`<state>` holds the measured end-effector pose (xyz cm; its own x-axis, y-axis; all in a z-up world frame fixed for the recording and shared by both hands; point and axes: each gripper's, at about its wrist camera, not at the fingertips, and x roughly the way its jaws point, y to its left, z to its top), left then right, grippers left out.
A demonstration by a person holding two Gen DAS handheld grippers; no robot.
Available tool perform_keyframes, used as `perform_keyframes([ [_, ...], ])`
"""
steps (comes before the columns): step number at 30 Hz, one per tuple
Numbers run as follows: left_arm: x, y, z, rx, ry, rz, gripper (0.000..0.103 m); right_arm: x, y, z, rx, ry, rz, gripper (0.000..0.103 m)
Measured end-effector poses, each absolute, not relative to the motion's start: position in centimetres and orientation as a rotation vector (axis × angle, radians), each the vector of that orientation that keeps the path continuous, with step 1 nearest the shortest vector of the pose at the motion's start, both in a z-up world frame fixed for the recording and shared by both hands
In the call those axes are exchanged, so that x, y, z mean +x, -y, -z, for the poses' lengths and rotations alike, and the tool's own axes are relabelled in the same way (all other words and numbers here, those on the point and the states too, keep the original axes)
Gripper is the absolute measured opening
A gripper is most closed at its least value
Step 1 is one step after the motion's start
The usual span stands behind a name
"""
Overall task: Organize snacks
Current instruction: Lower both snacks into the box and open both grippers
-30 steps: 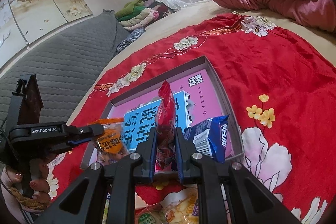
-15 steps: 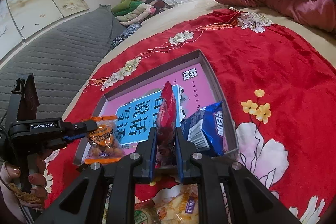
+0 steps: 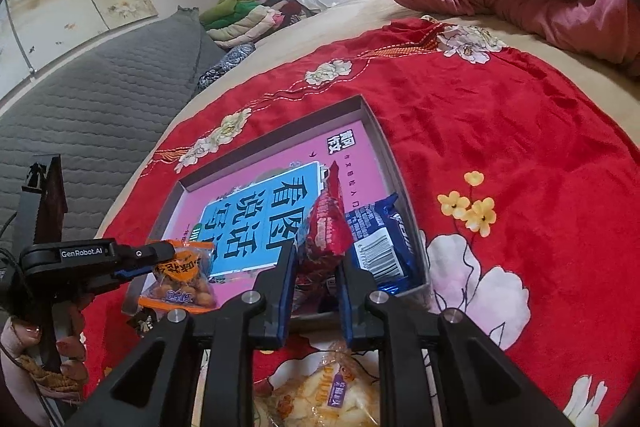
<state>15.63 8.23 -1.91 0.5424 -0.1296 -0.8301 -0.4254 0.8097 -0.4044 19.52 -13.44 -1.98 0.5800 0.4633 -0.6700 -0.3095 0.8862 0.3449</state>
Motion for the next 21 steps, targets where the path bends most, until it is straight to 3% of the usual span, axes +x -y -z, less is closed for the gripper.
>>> perform_keyframes([
  [10,16.3,-7.2,1.6,-0.562,-1.000,-0.196,0.019,19.3,13.5,1.8,0.138,-0.828,-0.403,0.031],
  [21,17.0,-5.5,1.8,-0.544,-1.011,-0.161,0.020,19.5,14.1,1.8,0.134,-0.824,-0.373,0.035],
])
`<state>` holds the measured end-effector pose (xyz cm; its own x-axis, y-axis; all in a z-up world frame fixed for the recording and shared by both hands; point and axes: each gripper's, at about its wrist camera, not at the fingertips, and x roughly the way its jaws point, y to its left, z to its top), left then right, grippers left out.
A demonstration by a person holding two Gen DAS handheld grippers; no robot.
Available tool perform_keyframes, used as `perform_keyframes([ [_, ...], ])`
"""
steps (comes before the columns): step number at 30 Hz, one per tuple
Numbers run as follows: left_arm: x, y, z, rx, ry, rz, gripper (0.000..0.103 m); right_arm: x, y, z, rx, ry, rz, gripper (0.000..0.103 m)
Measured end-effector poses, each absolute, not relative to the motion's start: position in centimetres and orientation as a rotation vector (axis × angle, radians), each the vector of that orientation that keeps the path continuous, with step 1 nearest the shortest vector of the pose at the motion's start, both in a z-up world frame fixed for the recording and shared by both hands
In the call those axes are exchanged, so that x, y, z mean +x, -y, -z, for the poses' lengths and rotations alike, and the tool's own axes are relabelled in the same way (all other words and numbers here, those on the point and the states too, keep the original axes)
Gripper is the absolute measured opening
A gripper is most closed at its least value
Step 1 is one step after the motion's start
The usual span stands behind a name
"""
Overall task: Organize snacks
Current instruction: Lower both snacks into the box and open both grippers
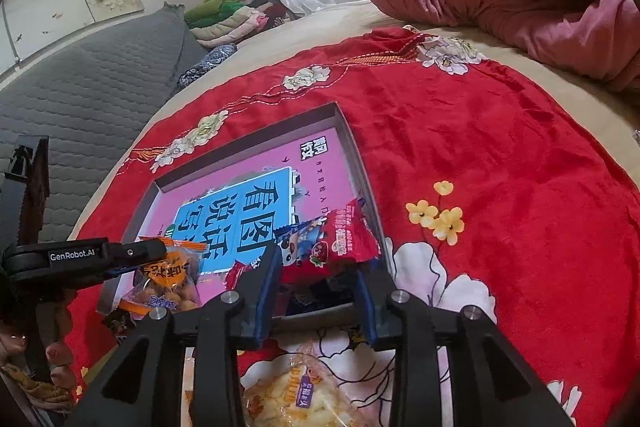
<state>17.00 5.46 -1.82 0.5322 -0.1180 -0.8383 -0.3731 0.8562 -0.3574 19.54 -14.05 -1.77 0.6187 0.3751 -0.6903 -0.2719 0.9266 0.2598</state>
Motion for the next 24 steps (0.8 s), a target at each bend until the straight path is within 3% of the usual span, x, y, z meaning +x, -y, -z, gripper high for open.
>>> perform_keyframes([
  [4,17.01,-5.28,1.90,-0.552,-1.013,-0.157,0.020,19.59,14.09,1.75,0.137,-0.823,-0.383,0.036],
  [6,17.08,-5.16,1.88,-0.553,-1.016,-0.158,0.020,19.58,13.99,1.76,0.132,-0.821,-0.393,0.043],
  [24,16.76,-5.19,1.76,-0.533,-1.038,-0.182,0.030,19.18,13.83,1.28,0.131,-0.800,-0.393,0.052],
])
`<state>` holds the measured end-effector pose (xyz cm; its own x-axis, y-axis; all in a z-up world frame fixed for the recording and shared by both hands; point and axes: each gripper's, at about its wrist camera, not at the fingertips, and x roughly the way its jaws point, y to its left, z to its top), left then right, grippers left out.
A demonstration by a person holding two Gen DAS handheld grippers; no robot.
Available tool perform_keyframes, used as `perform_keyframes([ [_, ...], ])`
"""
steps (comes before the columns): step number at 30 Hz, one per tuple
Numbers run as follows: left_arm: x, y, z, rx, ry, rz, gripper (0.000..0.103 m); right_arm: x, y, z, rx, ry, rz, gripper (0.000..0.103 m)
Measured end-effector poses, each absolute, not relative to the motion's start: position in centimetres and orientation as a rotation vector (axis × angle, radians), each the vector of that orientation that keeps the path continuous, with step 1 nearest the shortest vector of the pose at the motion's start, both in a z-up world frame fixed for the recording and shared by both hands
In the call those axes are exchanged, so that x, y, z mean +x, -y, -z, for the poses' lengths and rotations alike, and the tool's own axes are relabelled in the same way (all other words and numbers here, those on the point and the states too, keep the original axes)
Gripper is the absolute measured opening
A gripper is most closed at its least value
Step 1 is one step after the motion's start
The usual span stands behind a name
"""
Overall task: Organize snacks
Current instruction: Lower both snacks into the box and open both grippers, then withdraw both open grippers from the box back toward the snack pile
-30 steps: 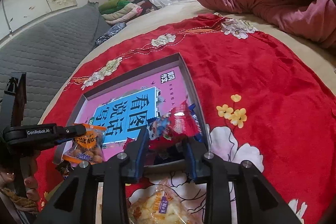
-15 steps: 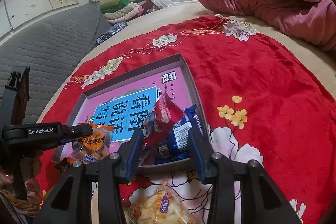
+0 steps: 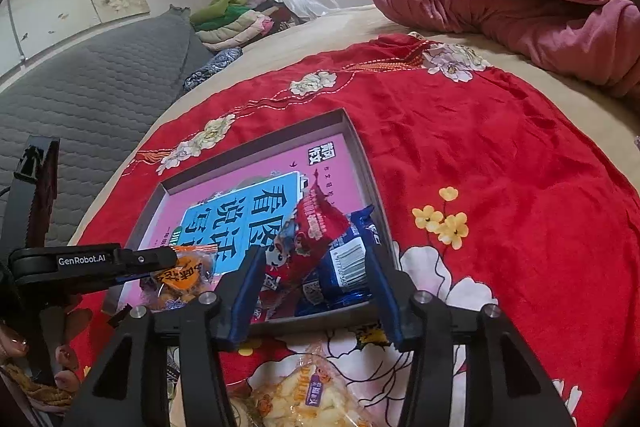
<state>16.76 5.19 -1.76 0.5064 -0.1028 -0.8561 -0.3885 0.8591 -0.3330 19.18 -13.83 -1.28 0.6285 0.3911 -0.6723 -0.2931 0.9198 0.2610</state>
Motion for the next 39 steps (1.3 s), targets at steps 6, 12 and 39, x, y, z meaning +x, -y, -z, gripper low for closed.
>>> perform_keyframes([
  [6,16.6,-5.2,1.3,-0.531,-1.030,-0.176,0.043,19.0,13.8,1.1,0.137,-0.791,-0.402,0.059],
  [12,16.2,-5.4,0.4,-0.527,-1.014,-0.174,0.044,18.9,13.7,0.9,0.136,-0.784,-0.413,0.061],
  [39,11.2,-7.0,-2.8,-0.480,-0.974,-0.231,0.049,17.9,13.2,0.1,0.104,-0.741,-0.438,0.073],
])
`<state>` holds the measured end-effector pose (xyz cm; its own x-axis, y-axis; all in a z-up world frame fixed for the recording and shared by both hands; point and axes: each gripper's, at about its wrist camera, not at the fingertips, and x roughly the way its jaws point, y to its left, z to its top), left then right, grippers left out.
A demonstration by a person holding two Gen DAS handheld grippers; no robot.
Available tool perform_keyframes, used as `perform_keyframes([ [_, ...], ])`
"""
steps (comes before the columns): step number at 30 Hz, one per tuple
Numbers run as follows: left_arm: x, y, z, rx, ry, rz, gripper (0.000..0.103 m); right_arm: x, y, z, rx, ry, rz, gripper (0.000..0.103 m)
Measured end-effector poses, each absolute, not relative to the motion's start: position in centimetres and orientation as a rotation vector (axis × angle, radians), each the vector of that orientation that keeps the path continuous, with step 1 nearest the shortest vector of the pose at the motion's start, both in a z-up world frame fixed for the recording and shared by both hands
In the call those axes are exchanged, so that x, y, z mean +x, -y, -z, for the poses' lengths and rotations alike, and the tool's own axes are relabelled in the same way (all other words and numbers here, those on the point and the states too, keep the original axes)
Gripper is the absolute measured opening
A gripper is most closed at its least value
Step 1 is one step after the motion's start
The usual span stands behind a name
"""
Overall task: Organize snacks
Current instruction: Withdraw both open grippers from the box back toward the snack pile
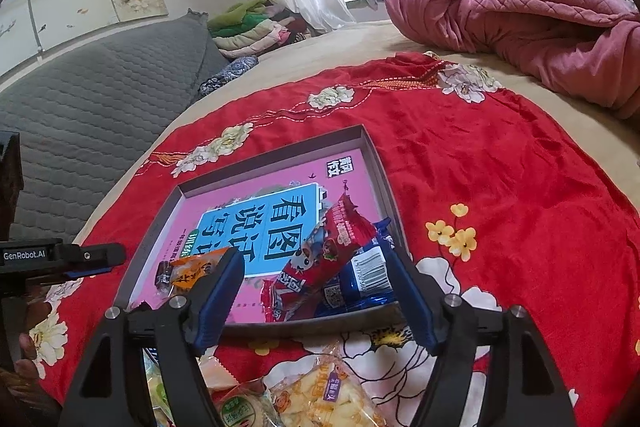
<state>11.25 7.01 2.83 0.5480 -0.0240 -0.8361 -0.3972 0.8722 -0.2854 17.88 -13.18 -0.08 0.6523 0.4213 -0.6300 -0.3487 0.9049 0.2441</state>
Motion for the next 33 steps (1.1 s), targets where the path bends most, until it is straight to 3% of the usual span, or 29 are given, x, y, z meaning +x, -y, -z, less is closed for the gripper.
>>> perform_keyframes([
  [10,10.0,-6.6,-3.2,-0.477,-0.977,-0.220,0.049,17.3,13.6,-0.3,0.121,-0.724,-0.449,0.075],
  [14,9.6,-6.5,-3.2,-0.480,-0.982,-0.214,0.049,16.6,14.1,-0.9,0.129,-0.706,-0.450,0.083],
  [25,8.5,-5.4,-4.0,-0.448,-0.973,-0.190,0.049,14.6,15.1,-2.4,0.131,-0.684,-0.434,0.085],
  [33,7.6,-5.3,-4.7,-0.459,-0.955,-0.182,0.055,12.8,13.8,-4.0,0.026,-0.620,-0.406,0.087],
])
